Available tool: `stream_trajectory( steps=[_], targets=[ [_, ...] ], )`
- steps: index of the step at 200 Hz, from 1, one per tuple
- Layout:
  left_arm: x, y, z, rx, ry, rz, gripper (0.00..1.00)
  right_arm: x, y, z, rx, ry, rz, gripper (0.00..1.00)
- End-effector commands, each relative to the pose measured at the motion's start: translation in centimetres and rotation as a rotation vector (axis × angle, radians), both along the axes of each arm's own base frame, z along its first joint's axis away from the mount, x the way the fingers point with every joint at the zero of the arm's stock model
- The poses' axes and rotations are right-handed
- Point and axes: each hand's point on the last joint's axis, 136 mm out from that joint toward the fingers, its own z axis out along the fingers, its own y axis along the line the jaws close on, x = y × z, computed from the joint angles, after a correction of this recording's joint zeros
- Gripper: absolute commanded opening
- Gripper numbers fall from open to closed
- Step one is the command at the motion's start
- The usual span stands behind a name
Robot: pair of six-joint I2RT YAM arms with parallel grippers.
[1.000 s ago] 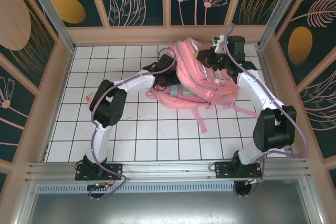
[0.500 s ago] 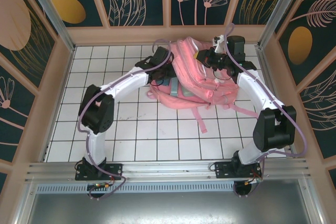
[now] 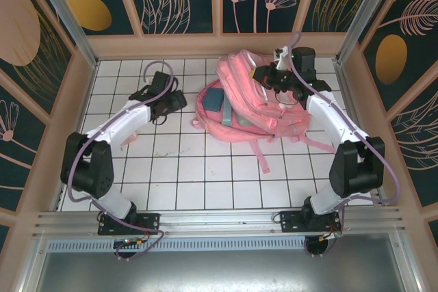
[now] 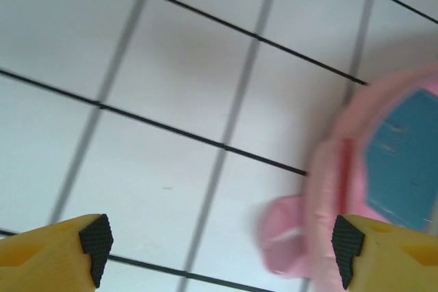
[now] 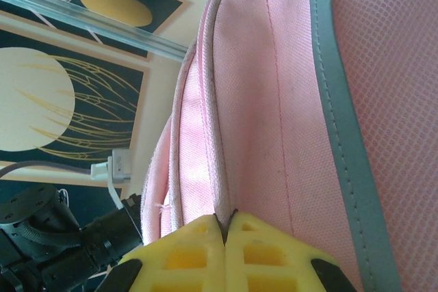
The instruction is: Pack the student bag
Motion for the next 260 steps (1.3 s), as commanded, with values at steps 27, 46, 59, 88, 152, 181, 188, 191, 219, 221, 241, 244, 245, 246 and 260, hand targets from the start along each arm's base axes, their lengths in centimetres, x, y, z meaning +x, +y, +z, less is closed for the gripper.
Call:
stream_trajectory(
  steps=[27,46,59,88,152,181,188,191,219,221,241,244,245,246,260],
  targets=[
    [-3.9,8.3,-1.5,0.119,0.069,0.130,0.85,-1.0,2.7,2.6,0.034,-0.134,0.100,0.00],
    [-5.2,11.2,-2.3,0.155,0.110,0.196,0.85,-1.1,3.0,2.3,0.037,-0.133,0.109,0.00],
    [-5.7,12.6,-2.6,0.177,0.131,0.222,0.85,-1.2,3.1,2.1,0.039,-0.135,0.114,0.00],
    [-6.2,15.4,-2.9,0.217,0.161,0.265,0.89,-1.3,3.2,1.9,0.038,-0.136,0.122,0.00],
    [-6.5,19.0,-6.0,0.211,0.255,0.300,0.83,-1.6,3.1,1.8,0.037,-0.142,0.121,0.00],
    [-6.8,19.2,-7.6,0.186,0.279,0.292,0.82,-1.7,2.9,1.8,0.034,-0.144,0.117,0.00],
    [-6.7,19.1,-7.8,0.181,0.279,0.285,0.82,-1.7,2.9,1.8,0.034,-0.143,0.118,0.00],
    [-6.6,19.0,-7.9,0.177,0.278,0.283,0.82,-1.7,2.8,1.7,0.034,-0.141,0.116,0.00],
    [-6.1,18.5,-8.5,0.149,0.272,0.257,0.82,-1.5,2.7,1.6,0.033,-0.136,0.114,0.00],
    [-6.0,18.5,-8.5,0.148,0.271,0.256,0.82,-1.5,2.7,1.5,0.033,-0.135,0.113,0.00],
    [-5.7,18.0,-8.3,0.126,0.252,0.235,0.87,-1.3,2.7,1.6,0.033,-0.137,0.109,0.00],
    [-5.6,17.9,-8.2,0.121,0.248,0.232,0.87,-1.3,2.7,1.6,0.033,-0.136,0.109,0.00],
    [-5.6,17.9,-8.2,0.120,0.247,0.232,0.87,-1.3,2.7,1.6,0.033,-0.135,0.109,0.00],
    [-5.6,17.8,-8.1,0.118,0.244,0.230,0.87,-1.3,2.7,1.5,0.033,-0.134,0.109,0.00],
    [-5.3,17.6,-7.6,0.104,0.224,0.224,0.88,-1.2,2.7,1.4,0.033,-0.130,0.108,0.00]
  ],
)
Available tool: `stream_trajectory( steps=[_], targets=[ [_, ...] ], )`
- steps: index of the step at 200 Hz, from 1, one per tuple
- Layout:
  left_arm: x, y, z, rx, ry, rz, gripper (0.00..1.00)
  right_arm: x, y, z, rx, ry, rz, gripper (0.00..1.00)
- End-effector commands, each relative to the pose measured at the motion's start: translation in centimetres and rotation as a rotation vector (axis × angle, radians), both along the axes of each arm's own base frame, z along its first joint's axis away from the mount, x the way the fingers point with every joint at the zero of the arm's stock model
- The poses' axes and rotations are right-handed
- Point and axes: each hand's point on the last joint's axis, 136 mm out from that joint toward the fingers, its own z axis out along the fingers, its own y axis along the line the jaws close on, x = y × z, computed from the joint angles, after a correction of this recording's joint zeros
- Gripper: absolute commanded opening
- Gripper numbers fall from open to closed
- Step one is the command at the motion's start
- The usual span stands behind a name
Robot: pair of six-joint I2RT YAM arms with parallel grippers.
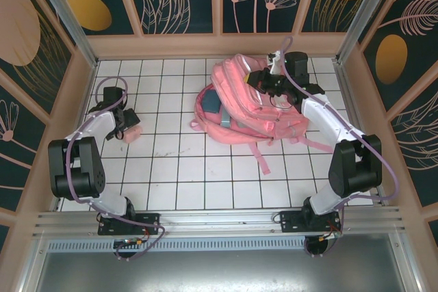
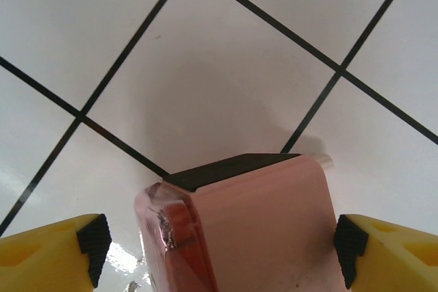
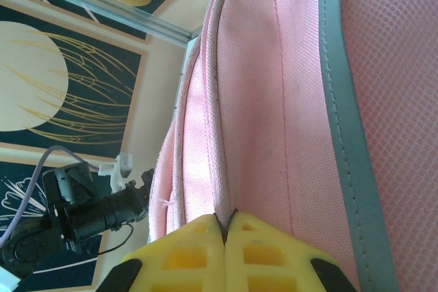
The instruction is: Pack the student bag
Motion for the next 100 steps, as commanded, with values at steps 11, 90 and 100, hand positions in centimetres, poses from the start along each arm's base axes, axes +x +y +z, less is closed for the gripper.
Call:
stream_trajectory(
  steps=[11,90,100],
  targets=[
    [-0.8,-0.5,-0.6,-0.030,0.027,-0.031,0.88,-0.5,1.2,2.8,0.050,-0.111,0.071,0.00],
    [-1.1,-0.1,0.6,-0.015,0.004,0.005,0.89,0.0,1.3,2.6,0.050,-0.105,0.072,0.00],
    [-0.9,-0.2,1.0,-0.025,-0.012,0.006,0.90,0.0,1.4,2.5,0.051,-0.103,0.075,0.00]
  ],
)
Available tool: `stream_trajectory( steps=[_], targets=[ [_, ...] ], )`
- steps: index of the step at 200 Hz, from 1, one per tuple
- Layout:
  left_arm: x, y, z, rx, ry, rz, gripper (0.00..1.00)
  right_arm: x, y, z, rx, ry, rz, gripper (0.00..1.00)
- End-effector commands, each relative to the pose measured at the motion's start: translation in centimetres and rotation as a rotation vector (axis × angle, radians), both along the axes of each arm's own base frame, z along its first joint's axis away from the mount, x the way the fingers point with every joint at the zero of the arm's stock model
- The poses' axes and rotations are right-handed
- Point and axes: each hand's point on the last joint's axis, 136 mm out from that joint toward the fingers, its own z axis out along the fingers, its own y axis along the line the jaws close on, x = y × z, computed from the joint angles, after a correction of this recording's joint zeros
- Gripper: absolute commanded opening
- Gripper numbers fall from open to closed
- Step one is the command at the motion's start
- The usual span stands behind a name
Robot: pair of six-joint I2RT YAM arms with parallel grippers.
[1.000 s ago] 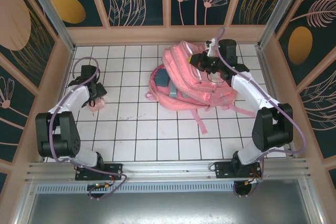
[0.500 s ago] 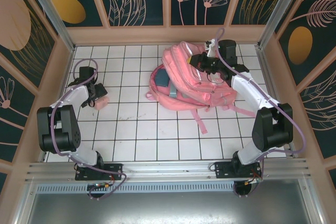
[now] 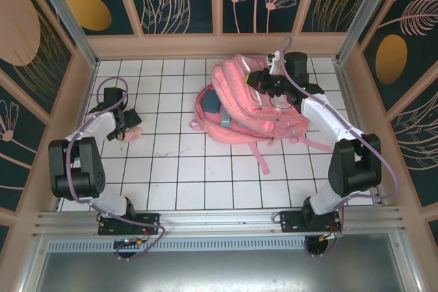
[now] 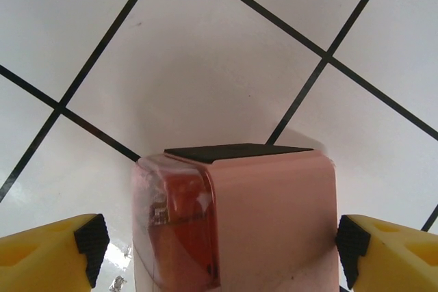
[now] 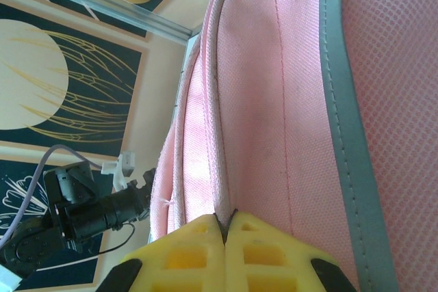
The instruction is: Pack the student bag
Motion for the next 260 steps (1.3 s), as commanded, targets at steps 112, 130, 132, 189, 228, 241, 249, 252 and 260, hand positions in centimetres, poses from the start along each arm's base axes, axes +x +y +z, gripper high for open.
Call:
stream_trajectory(
  steps=[112,130,132,189,228,241,249,252,260],
  targets=[
    [-1.6,0.8,-2.6,0.029,0.105,0.013,0.82,-0.1,1.2,2.6,0.050,-0.105,0.070,0.00],
    [-1.6,0.8,-2.5,0.028,0.100,0.016,0.74,-0.1,1.1,2.8,0.051,-0.110,0.068,0.00],
    [-1.5,0.8,-2.5,0.028,0.097,0.017,0.73,-0.1,1.2,2.8,0.052,-0.111,0.069,0.00],
    [-0.7,-0.8,-0.3,-0.061,0.007,0.003,0.46,0.0,0.9,4.9,0.069,-0.138,0.083,0.00],
    [0.4,-3.3,1.5,-0.170,-0.084,-0.033,0.46,0.2,-0.2,7.4,0.098,-0.167,0.086,0.00],
    [1.0,-5.1,2.4,-0.208,-0.116,-0.067,0.45,0.2,-0.5,7.9,0.113,-0.166,0.092,0.00],
    [1.4,-6.6,2.9,-0.231,-0.137,-0.096,0.45,0.2,-0.7,8.2,0.123,-0.167,0.094,0.00],
    [1.6,-7.2,3.1,-0.238,-0.145,-0.107,0.45,0.1,-0.7,8.3,0.127,-0.167,0.098,0.00],
    [2.0,-8.7,3.7,-0.249,-0.160,-0.139,0.45,0.0,-0.6,8.7,0.135,-0.171,0.107,0.00]
  ],
)
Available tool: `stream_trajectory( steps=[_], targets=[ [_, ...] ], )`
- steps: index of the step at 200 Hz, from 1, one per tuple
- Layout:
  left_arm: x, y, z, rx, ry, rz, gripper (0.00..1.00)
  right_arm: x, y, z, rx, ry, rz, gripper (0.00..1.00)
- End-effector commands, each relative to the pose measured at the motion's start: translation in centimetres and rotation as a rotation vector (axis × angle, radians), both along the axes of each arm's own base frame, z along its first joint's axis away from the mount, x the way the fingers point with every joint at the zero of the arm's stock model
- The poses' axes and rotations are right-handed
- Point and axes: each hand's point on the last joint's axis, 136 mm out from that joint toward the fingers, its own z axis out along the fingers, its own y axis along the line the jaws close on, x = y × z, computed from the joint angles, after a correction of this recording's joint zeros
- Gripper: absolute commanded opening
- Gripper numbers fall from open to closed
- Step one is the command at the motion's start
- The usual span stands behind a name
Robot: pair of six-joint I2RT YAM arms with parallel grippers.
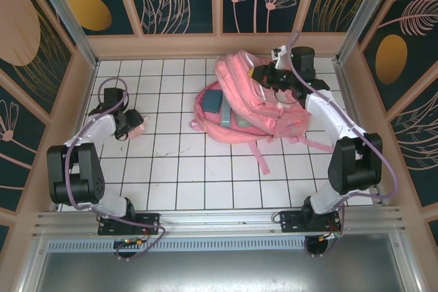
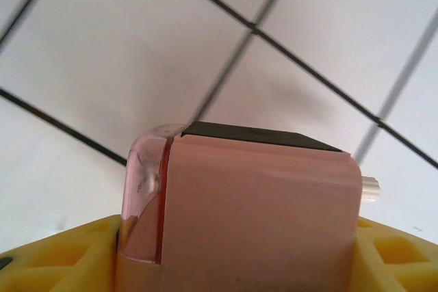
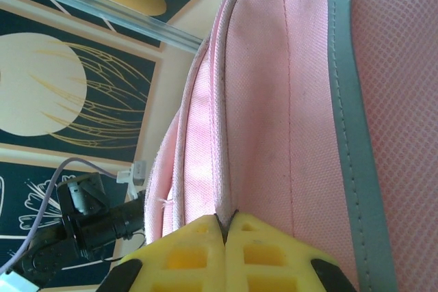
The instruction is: Pack the student bag
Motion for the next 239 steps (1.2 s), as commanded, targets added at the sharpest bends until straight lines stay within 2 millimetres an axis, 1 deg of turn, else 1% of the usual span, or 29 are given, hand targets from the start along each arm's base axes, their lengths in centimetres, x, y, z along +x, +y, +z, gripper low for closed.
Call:
stream_trajectory(
  steps=[1,19,21,24,53,75,100,105,107,111,117,137,146,162,173,183,195,216,239],
  targets=[
    [1.7,-4.9,2.5,-0.101,-0.102,-0.085,0.45,-1.0,0.9,6.6,0.093,-0.161,0.101,0.00],
    [2.4,-8.4,3.3,-0.160,-0.138,-0.145,0.45,-1.2,0.9,7.0,0.099,-0.164,0.113,0.00],
    [3.0,-8.9,4.2,-0.169,-0.163,-0.155,0.45,-1.2,0.9,7.1,0.099,-0.165,0.114,0.00],
    [3.3,-9.4,4.8,-0.178,-0.180,-0.166,0.45,-1.2,0.9,7.1,0.099,-0.162,0.115,0.00],
    [5.5,-14.7,7.9,-0.219,-0.274,-0.303,0.44,-1.1,0.7,7.3,0.101,-0.149,0.116,0.00],
    [6.8,-18.6,9.2,-0.254,-0.293,-0.394,0.44,-0.8,0.4,7.7,0.108,-0.142,0.106,0.00],
    [7.6,-23.2,10.0,-0.290,-0.308,-0.483,0.44,-0.6,0.1,8.5,0.109,-0.145,0.093,0.00],
    [7.7,-24.1,10.8,-0.302,-0.326,-0.506,0.44,-0.6,0.1,8.6,0.110,-0.146,0.093,0.00],
    [7.9,-24.5,10.0,-0.303,-0.310,-0.511,0.44,-0.5,0.1,8.6,0.111,-0.147,0.092,0.00],
    [8.0,-25.2,9.8,-0.306,-0.304,-0.525,0.44,-0.6,0.1,8.7,0.112,-0.148,0.092,0.00],
    [8.5,-26.0,9.9,-0.310,-0.307,-0.538,0.43,-0.6,0.0,8.9,0.113,-0.149,0.090,0.00],
    [9.3,-29.8,10.6,-0.352,-0.334,-0.607,0.43,-0.5,-0.2,9.2,0.110,-0.152,0.080,0.00],
    [9.6,-31.5,10.5,-0.366,-0.335,-0.635,0.43,-0.4,-0.2,9.3,0.111,-0.152,0.077,0.00],
    [10.3,-34.0,10.5,-0.374,-0.339,-0.668,0.42,-0.2,-0.4,9.2,0.112,-0.148,0.069,0.00],
    [10.9,-35.2,10.2,-0.370,-0.345,-0.680,0.41,-0.1,-0.4,9.3,0.115,-0.147,0.067,0.00],
    [11.6,-35.9,9.9,-0.355,-0.350,-0.678,0.41,-0.1,-0.4,9.4,0.119,-0.150,0.067,0.00],
    [12.5,-36.3,10.0,-0.341,-0.364,-0.671,0.41,-0.1,-0.4,9.4,0.121,-0.147,0.068,0.00],
    [13.8,-36.6,10.1,-0.321,-0.381,-0.653,0.42,-0.1,-0.4,9.4,0.118,-0.147,0.069,0.00],
    [15.0,-37.6,10.9,-0.342,-0.408,-0.654,0.42,-0.1,-0.4,9.1,0.117,-0.141,0.069,0.00]
  ],
)
